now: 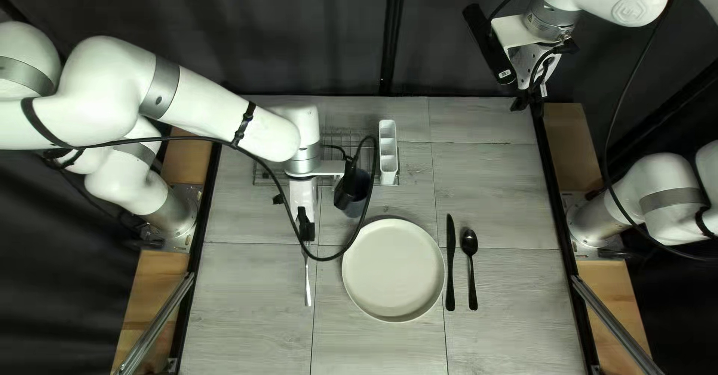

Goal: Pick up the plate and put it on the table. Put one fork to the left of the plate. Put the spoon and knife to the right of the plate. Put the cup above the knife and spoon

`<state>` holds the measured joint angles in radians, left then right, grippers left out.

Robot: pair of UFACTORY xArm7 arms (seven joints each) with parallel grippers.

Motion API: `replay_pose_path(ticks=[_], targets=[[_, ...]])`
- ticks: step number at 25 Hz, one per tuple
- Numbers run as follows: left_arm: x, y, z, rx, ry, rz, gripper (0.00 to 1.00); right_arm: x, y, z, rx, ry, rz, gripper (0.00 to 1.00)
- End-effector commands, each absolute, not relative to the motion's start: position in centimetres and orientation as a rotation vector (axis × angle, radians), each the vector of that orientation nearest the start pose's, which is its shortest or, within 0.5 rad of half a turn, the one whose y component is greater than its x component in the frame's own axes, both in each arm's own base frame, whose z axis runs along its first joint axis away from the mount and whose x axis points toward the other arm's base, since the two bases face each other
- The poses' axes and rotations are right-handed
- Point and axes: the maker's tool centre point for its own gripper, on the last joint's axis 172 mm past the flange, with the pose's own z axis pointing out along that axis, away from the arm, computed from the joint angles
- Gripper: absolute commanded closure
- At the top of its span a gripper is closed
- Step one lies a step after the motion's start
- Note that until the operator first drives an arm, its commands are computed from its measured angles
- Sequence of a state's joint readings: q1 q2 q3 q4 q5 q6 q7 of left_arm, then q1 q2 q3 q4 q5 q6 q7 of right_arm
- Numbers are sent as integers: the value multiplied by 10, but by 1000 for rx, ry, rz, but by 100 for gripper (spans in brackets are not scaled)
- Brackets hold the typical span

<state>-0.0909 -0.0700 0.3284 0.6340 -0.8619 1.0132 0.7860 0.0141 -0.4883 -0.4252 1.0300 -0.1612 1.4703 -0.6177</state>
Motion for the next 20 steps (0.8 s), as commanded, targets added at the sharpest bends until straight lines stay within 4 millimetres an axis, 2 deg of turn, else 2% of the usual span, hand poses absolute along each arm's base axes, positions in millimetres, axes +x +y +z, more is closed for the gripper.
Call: replay_pose_path(ticks=[1,4,11,15,18,20], targets=[[375,-53,112,2403,47,93,100,304,-175,326,-3089,-413,-41,0],[371,-45,106,2394,49,102,100,304,-175,326,-3089,-413,-41,0],[370,-40,99,2392,37,112,100,304,-175,326,-3089,-413,-41,0],[370,-40,99,2398,33,115,88,304,-175,326,-3089,-413,-41,0],[370,-37,97,2400,35,116,87,304,-175,326,-3089,-413,-41,0],[370,-37,96,2399,35,116,90,304,-175,326,-3089,-413,-41,0]])
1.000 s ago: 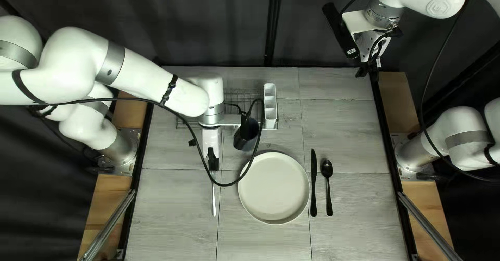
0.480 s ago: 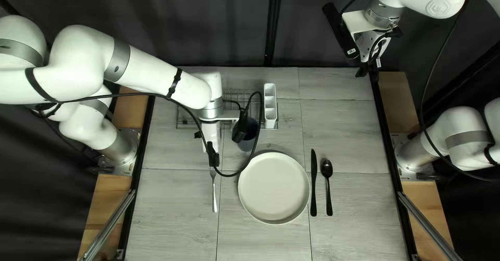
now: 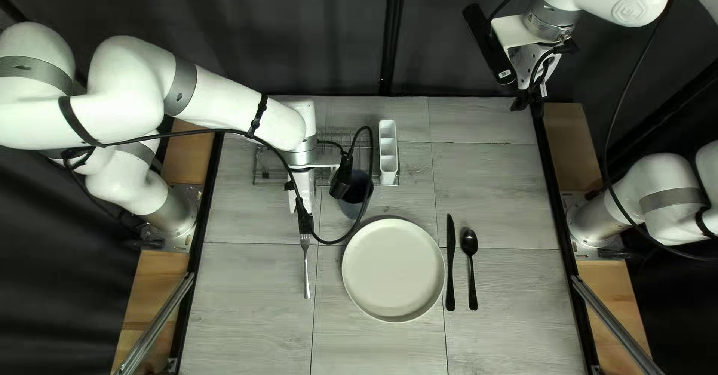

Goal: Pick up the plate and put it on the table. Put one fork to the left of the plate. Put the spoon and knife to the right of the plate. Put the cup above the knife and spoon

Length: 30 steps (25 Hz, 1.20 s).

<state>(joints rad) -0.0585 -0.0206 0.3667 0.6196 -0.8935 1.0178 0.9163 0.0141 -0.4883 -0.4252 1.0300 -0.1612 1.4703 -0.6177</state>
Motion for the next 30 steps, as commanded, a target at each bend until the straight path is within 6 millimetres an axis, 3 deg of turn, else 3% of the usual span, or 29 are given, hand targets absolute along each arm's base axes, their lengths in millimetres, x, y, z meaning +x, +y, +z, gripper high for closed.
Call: replay_pose_path(ticks=[1,7,9,18,21,22,23,30], targets=[[370,-36,96,2399,35,116,90,304,-175,326,-3089,-413,-41,0],[369,-32,91,2401,35,114,86,304,-175,326,-3089,-413,-41,0],[370,-31,90,2405,34,107,95,304,-175,326,-3089,-413,-41,0],[370,-27,84,2411,35,105,81,304,-175,326,-3089,-413,-41,0],[370,-24,78,2411,36,104,69,304,-175,326,-3089,-413,-41,0],[370,-24,77,2412,35,103,39,304,-175,326,-3089,-413,-41,0],[371,-23,76,2413,32,101,2,304,-175,326,-3089,-413,-41,0],[363,-1,89,2475,42,117,0,304,-175,326,-3089,-413,-41,0]])
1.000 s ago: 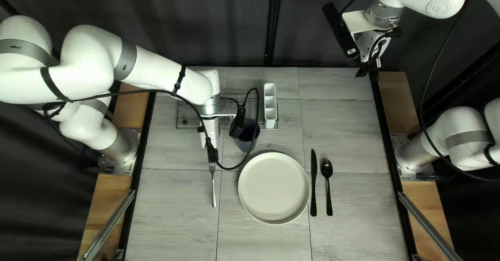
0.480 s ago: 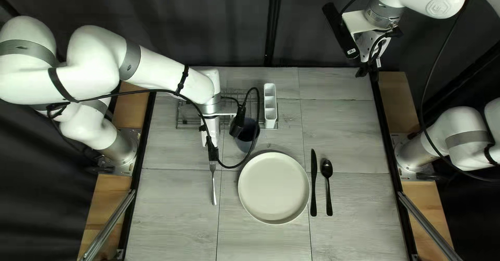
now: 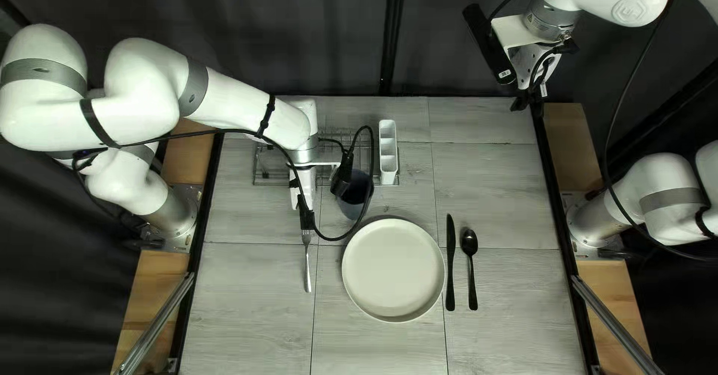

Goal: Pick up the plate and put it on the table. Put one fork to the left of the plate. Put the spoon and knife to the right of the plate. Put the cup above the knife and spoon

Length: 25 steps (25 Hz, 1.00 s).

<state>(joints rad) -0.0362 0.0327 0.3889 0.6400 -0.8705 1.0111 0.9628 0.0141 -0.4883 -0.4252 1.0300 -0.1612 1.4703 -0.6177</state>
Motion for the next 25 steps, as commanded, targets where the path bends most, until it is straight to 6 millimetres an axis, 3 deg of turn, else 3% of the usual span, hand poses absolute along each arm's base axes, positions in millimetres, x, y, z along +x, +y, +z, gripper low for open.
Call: replay_pose_path(ticks=[1,5,7,8,12,23,25], targets=[[363,6,96,2511,47,128,0,304,-175,326,-3089,-413,-41,0],[366,26,113,2627,45,161,0,304,-175,326,-3089,-413,-41,0],[366,36,127,2686,46,188,0,304,-175,326,-3089,-413,-41,0],[366,41,143,2728,59,214,0,304,-175,326,-3089,-413,-41,0],[372,29,186,2847,61,281,0,304,-175,326,-3089,-413,-41,0],[370,32,184,2843,92,281,0,304,-175,326,-3089,-413,-41,0],[367,38,193,2887,146,281,0,304,-175,326,-3089,-413,-41,0]])
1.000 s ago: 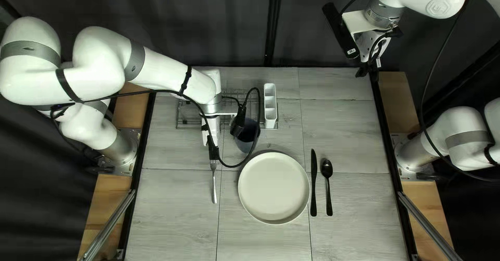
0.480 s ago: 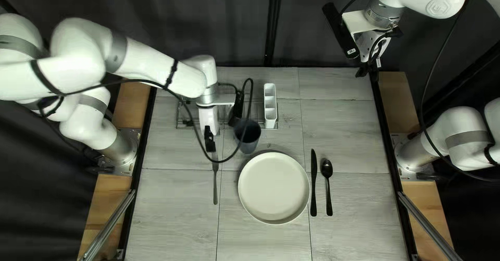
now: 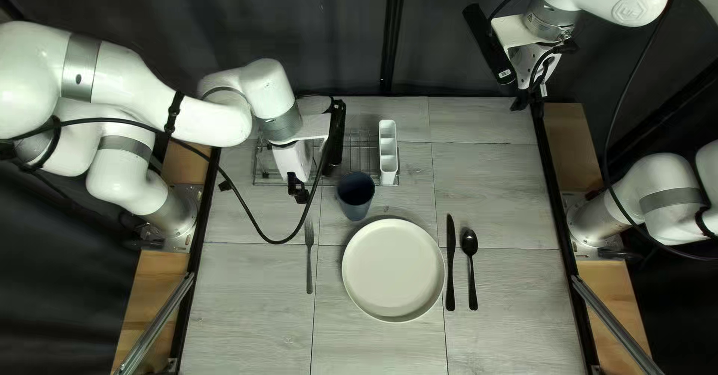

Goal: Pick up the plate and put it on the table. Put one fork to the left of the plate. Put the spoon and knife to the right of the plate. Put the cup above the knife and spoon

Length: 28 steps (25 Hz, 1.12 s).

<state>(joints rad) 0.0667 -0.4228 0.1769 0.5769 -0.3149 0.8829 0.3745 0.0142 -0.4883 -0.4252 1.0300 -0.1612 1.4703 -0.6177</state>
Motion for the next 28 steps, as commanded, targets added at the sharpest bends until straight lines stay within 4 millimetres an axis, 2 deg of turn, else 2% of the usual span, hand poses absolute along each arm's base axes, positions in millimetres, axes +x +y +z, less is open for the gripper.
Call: replay_pose_path(ticks=[1,2,3,5,9,10,16,18,20,23,28], targets=[[359,42,202,-3331,-175,-336,0,304,-175,326,-3089,-413,-41,0],[355,44,206,-3322,-171,-344,0,304,-175,326,-3089,-413,-41,0],[341,53,222,-3302,-136,-385,0,304,-175,326,-3089,-413,-41,0],[331,61,237,-3285,-71,-433,0,304,-175,326,-3089,-413,-41,0],[305,79,281,-3217,85,-502,0,304,-175,326,-3089,-413,-41,0],[301,78,286,-3219,115,-507,0,304,-175,326,-3089,-413,-41,0],[301,78,286,-3219,115,-507,0,304,-175,326,-3089,-413,-41,0],[291,82,287,-3234,111,-472,0,304,-175,326,-3089,-413,-41,0],[272,81,305,-3235,149,-439,0,304,-175,326,-3089,-413,-41,0],[240,69,346,-3215,198,-351,0,304,-175,326,-3089,-413,-41,0],[235,68,351,-3209,200,-343,0,304,-175,326,-3089,-413,-41,0]])
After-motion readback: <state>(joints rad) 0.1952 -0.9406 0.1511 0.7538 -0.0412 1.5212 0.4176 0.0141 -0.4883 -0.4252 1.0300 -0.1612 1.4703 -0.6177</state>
